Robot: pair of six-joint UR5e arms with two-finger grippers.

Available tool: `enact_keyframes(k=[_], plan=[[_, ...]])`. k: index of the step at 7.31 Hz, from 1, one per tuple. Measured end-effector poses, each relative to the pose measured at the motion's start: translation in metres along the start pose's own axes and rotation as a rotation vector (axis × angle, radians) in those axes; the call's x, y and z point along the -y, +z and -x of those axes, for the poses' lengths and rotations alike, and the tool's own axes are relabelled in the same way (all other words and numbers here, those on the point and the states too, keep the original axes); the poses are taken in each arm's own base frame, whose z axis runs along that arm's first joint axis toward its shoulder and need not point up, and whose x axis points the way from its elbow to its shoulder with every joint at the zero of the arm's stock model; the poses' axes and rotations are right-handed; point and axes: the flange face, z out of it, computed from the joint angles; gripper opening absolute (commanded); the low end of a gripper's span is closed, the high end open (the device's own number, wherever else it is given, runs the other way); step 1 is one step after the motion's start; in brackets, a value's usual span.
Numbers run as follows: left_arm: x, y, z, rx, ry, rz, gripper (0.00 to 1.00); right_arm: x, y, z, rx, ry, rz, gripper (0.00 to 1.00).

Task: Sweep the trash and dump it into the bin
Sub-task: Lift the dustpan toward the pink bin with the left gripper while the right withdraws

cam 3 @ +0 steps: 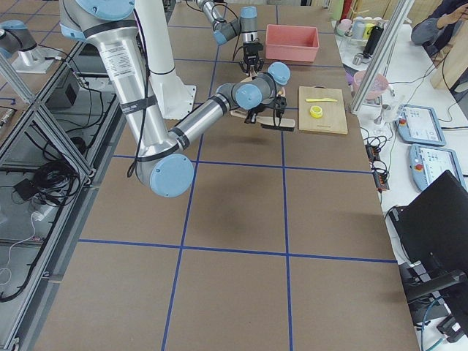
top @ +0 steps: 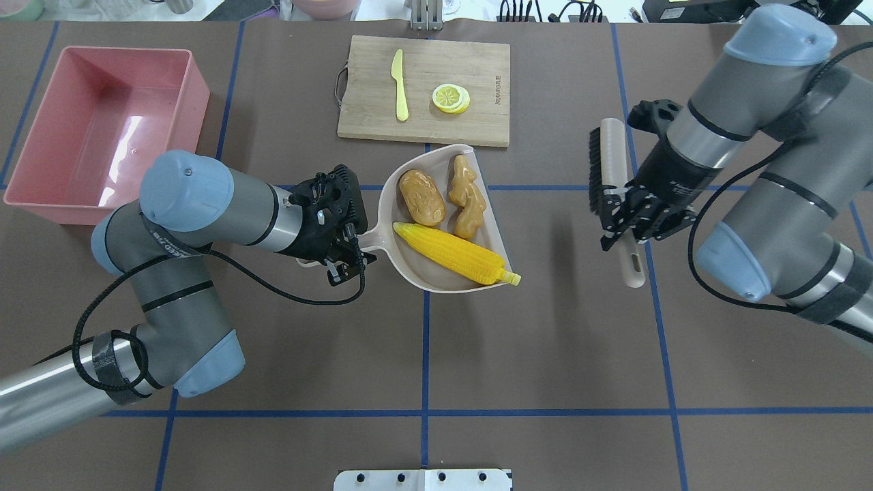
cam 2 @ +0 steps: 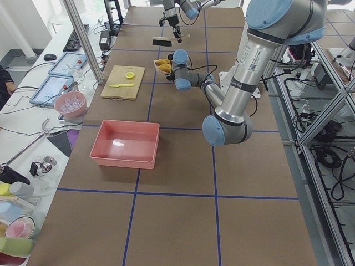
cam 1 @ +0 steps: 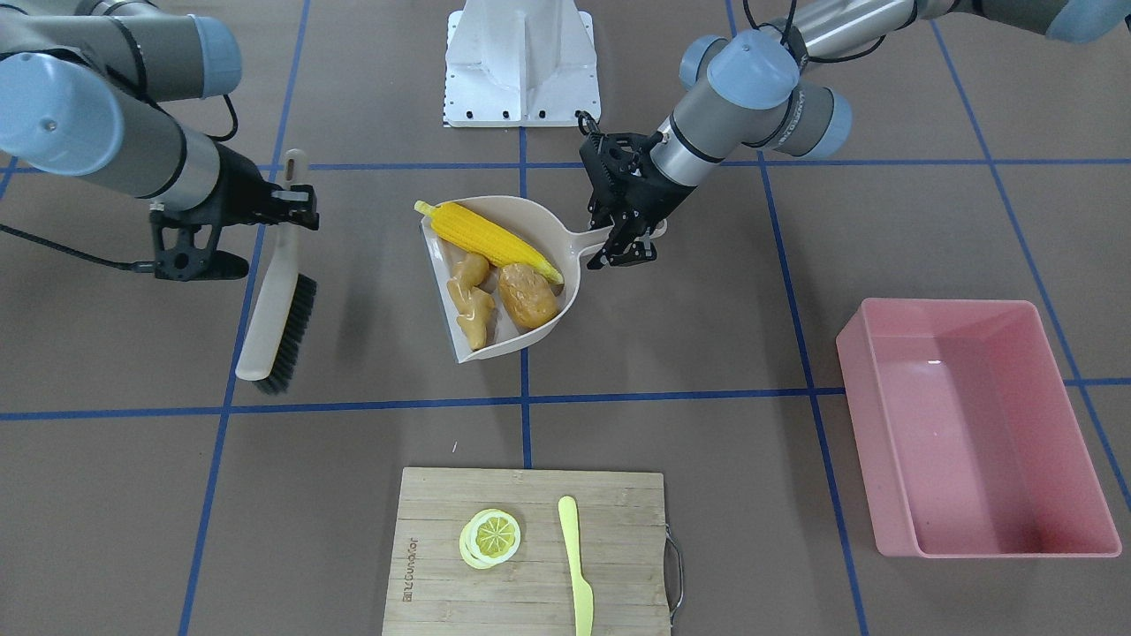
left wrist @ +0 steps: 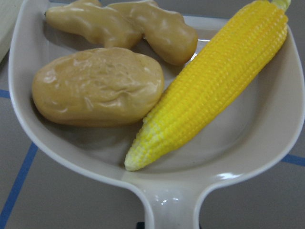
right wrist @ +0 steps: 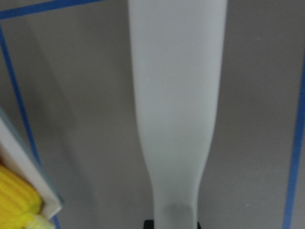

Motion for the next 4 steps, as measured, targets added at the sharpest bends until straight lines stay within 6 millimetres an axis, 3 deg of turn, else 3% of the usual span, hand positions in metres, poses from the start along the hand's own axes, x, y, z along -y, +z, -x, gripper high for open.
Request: enact_keyframes(k=[2,4], plan=[[0.003,-0.028,0.008,0.057,-0.009,-0.052,0.00,0.006,0.013,-0.086,-0.073,-0.041,0.000,0.00],[0.001,-0.064,0.028,0.155,-0.065,-0.093,0.00,0.008,0.027,-0.152,-0.144,-0.071,0.022,0.00]])
